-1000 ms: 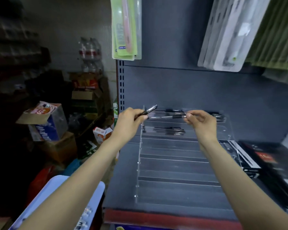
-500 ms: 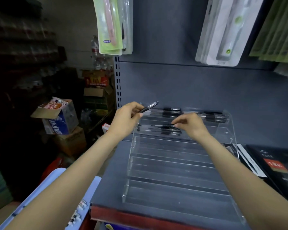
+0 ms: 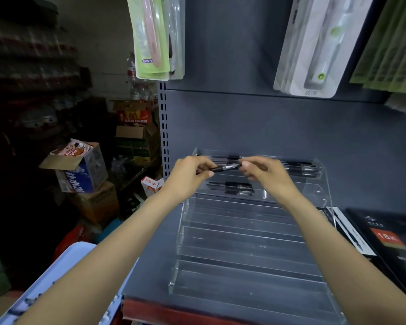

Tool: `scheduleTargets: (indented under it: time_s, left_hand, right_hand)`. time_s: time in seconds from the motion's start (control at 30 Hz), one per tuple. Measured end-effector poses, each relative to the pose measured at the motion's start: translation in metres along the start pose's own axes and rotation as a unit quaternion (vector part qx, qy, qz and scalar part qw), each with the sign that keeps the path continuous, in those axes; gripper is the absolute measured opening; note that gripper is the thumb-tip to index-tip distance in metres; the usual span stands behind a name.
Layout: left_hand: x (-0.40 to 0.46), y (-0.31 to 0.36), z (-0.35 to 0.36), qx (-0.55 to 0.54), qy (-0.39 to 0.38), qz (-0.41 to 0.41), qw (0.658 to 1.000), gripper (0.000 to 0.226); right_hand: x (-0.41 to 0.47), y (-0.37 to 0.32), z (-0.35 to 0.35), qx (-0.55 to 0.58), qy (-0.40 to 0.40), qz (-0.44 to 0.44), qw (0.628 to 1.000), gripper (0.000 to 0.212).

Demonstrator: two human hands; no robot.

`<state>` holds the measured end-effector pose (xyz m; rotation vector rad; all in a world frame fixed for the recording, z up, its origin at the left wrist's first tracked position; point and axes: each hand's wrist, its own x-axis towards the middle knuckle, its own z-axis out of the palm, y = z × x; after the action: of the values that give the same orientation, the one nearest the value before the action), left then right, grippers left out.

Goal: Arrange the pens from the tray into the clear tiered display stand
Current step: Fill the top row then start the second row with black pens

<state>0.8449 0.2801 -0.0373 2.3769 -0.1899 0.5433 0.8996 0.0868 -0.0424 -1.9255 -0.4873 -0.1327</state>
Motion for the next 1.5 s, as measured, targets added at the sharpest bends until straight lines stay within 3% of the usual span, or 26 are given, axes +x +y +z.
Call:
scheduleTargets:
  time_s: [0.1, 0.2, 0.37, 0.43, 0.57, 0.7, 0.9, 1.07, 1.3, 1.5]
  left_hand:
    - [0.005, 0.005, 0.008, 0.007, -0.016, 0.022, 1.000, 0.018]
    - [0.009, 0.004, 0.010, 0.022, -0.011, 0.029, 0.999, 0.018]
    - [0.006, -0.022, 0.007, 0.082, 0.080, -0.016, 0.993, 0.023]
    - [0.003, -0.031, 0.005, 0.067, 0.105, -0.068, 0.990, 0.032]
    - [0.002, -0.039, 0.005, -0.010, 0.077, -0.133, 0.988, 0.040]
    - [0.001, -0.041, 0.006, -0.037, 0.102, -0.144, 0.984, 0.035]
    - [-0.003, -0.043, 0.010, -0.053, 0.146, -0.159, 0.975, 0.026]
    - [-0.007, -0.045, 0.009, -0.051, 0.142, -0.151, 0.977, 0.024]
    - [-0.013, -0.047, 0.003, -0.062, 0.100, -0.145, 0.982, 0.028]
    - [-0.031, -0.052, -0.016, -0.072, 0.075, -0.100, 0.990, 0.020]
  right_hand:
    - [-0.003, -0.003, -0.001, 0.054, -0.012, -0.017, 0.998, 0.014]
    - [0.000, 0.004, -0.006, 0.051, 0.039, -0.021, 0.998, 0.012]
    - [0.000, 0.026, -0.019, 0.022, 0.124, 0.026, 0.992, 0.015]
    - [0.000, 0.027, -0.015, -0.005, 0.120, 0.028, 0.992, 0.010]
    - [0.004, 0.021, -0.006, -0.109, 0.094, 0.011, 0.990, 0.010]
    - [0.007, 0.021, 0.002, -0.170, 0.070, -0.007, 0.983, 0.014]
    - [0.008, 0.025, 0.009, -0.212, 0.094, -0.010, 0.973, 0.010]
    - [0.005, 0.025, 0.012, -0.274, 0.067, -0.012, 0.959, 0.009]
    - [0.001, 0.011, 0.021, -0.236, 0.041, -0.004, 0.971, 0.019]
    - [-0.009, -0.016, 0.066, -0.101, 0.037, -0.030, 0.994, 0.012]
